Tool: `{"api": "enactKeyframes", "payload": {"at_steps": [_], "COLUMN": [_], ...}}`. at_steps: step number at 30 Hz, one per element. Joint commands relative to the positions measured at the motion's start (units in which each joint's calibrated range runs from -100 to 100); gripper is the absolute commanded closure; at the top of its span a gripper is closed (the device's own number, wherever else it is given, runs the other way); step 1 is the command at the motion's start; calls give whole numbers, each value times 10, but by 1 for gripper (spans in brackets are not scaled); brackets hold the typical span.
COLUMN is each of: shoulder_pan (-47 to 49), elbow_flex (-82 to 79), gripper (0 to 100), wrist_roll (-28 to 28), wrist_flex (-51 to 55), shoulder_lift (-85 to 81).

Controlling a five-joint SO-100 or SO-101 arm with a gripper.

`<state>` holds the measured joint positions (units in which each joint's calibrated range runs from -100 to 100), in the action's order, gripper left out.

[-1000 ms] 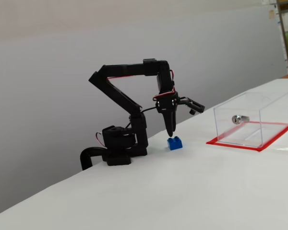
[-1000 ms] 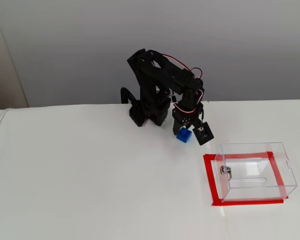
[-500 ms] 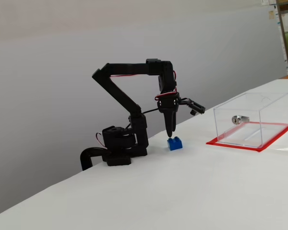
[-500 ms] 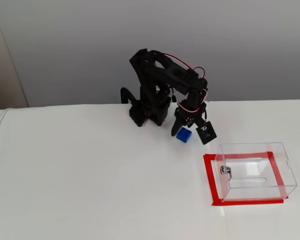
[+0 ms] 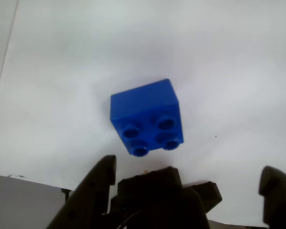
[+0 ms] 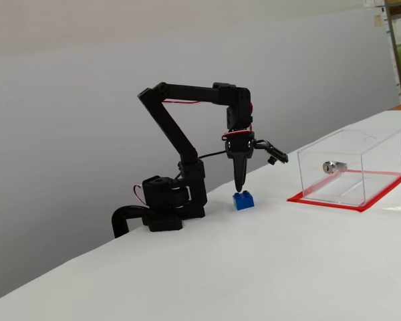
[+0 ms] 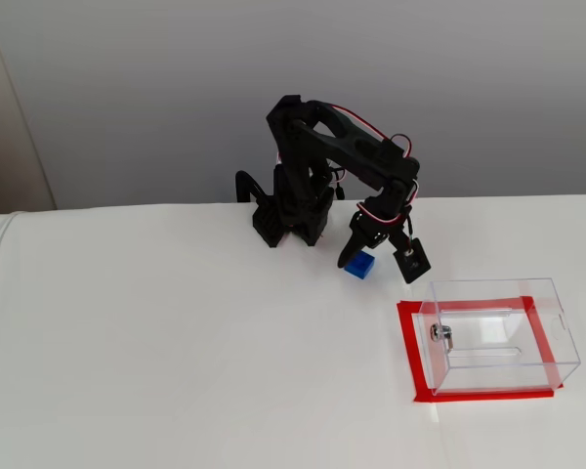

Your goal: Pick the blue lego brick and place it into the transparent box

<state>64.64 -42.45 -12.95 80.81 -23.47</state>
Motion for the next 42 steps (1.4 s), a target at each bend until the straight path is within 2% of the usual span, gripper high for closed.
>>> {"api": "enactKeyframes", "payload": {"at_steps": [1, 11, 18, 29, 42], "shoulder_pan": [3, 1, 2, 56, 50], "elbow_flex": [23, 14, -1, 0, -45], "gripper": [67, 67, 67, 67, 67], "wrist_roll": [-2, -1, -2, -26, -35], "wrist_flex": [-1, -3, -53, -53, -44], "shoulder_lift": [3, 5, 28, 51, 41]}}
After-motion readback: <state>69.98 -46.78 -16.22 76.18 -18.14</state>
